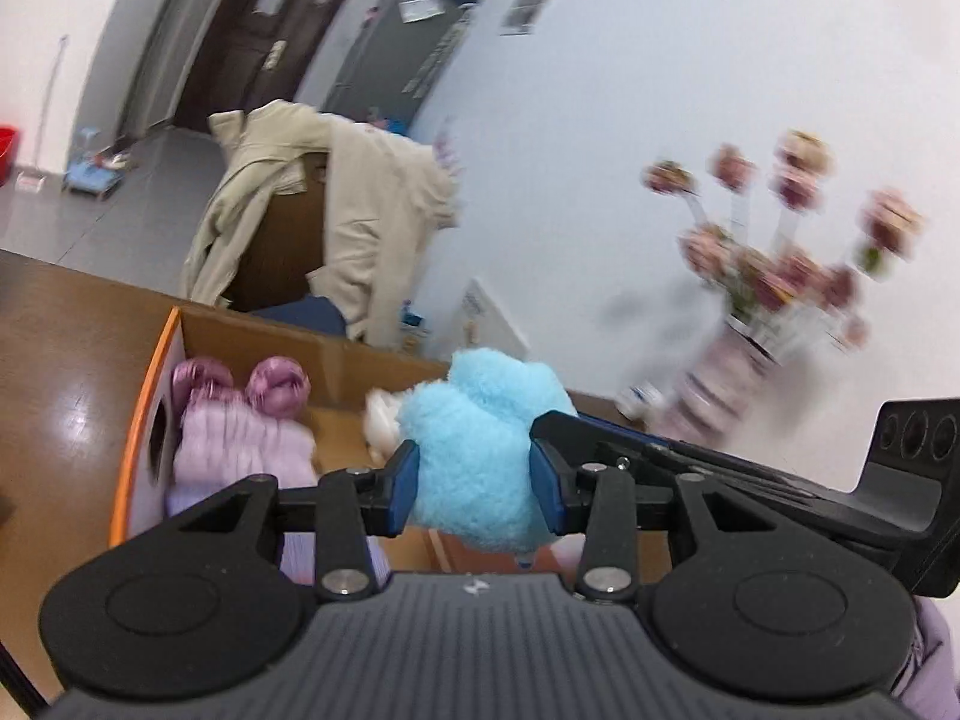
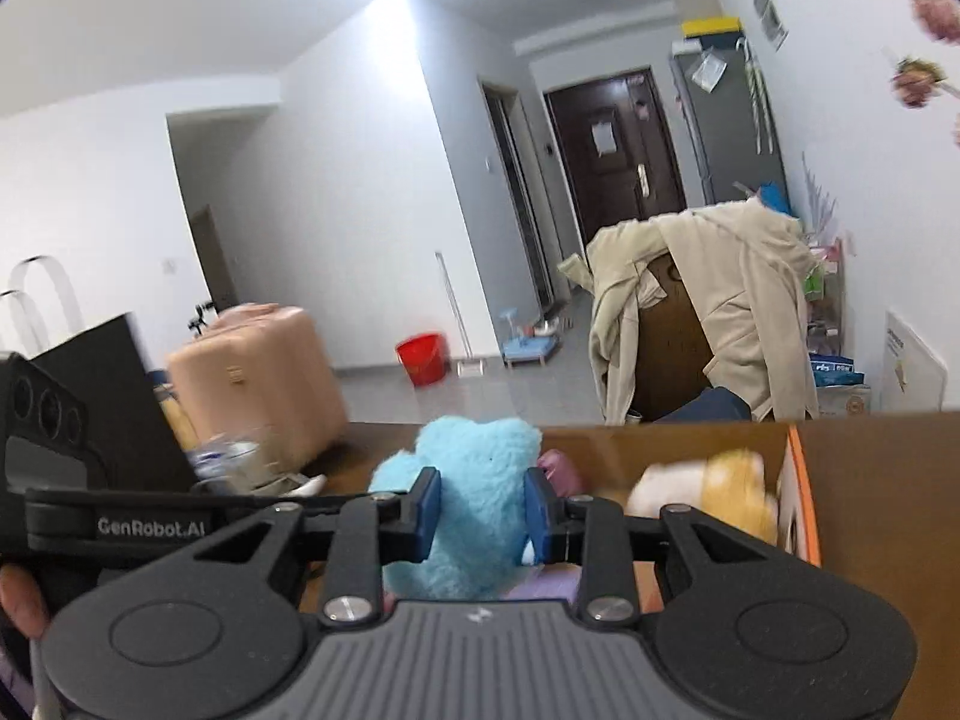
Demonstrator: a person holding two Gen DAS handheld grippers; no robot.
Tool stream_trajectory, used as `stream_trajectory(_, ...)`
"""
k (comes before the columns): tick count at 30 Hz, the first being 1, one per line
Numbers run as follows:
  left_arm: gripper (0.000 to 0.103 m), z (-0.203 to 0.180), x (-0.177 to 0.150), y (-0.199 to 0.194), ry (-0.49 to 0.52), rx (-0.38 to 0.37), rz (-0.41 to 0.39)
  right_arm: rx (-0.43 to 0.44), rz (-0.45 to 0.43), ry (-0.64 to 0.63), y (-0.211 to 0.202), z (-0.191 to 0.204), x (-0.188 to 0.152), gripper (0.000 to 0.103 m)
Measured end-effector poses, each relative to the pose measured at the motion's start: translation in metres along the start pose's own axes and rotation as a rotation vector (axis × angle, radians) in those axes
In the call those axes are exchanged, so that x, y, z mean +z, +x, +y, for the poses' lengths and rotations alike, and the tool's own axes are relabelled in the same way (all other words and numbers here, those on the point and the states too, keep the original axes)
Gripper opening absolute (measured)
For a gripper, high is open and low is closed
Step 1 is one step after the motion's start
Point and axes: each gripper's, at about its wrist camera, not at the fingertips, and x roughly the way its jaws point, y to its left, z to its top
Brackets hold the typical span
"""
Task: Organize soft objects
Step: 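Carry the blue plush with both grippers into the box and release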
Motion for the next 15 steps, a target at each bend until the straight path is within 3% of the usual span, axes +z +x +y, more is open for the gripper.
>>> stream_trajectory(4, 0.037, 0.035, 0.007, 0.071, -0.170, 0.101, 0.015, 0.009, 0.131, -0.011, 0.087, -0.051, 0.029, 0.028)
stream_trajectory(6, 0.034, 0.053, 0.007, 0.105, -0.205, 0.138, 0.066, -0.023, 0.180, 0.016, 0.129, -0.072, 0.028, 0.025)
stream_trajectory(7, 0.034, 0.060, 0.006, 0.120, -0.207, 0.173, 0.097, -0.035, 0.212, 0.024, 0.151, -0.081, 0.024, 0.022)
stream_trajectory(9, 0.023, 0.067, 0.002, 0.146, -0.162, 0.245, 0.177, -0.059, 0.290, 0.058, 0.187, -0.096, 0.010, 0.011)
stream_trajectory(10, 0.019, 0.069, -0.001, 0.152, -0.127, 0.277, 0.200, -0.074, 0.310, 0.050, 0.198, -0.098, 0.001, 0.010)
stream_trajectory(12, 0.017, 0.070, -0.006, 0.156, -0.096, 0.277, 0.219, -0.066, 0.379, 0.063, 0.208, -0.099, -0.010, 0.010)
stream_trajectory(15, 0.018, 0.069, -0.006, 0.157, -0.077, 0.280, 0.239, -0.097, 0.378, 0.016, 0.209, -0.092, -0.009, 0.010)
